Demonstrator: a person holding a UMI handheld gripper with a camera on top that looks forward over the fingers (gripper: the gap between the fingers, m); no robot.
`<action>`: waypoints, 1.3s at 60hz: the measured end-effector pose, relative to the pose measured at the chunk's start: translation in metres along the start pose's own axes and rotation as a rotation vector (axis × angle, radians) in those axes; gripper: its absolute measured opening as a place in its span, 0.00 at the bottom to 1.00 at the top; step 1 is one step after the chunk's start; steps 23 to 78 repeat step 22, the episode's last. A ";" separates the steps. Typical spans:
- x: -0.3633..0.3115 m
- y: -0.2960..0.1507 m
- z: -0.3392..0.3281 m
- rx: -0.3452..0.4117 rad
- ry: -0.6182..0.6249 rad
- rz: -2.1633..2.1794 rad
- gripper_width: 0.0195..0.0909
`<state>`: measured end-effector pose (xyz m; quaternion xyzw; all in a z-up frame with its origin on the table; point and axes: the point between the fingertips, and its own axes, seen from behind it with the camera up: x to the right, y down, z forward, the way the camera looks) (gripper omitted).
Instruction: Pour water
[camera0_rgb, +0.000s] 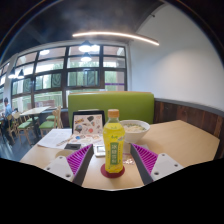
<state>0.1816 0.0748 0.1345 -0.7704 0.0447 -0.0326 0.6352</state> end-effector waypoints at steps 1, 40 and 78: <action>-0.002 -0.002 -0.010 0.005 -0.002 -0.005 0.89; -0.070 0.021 -0.196 0.017 -0.070 -0.043 0.88; -0.070 0.021 -0.196 0.017 -0.070 -0.043 0.88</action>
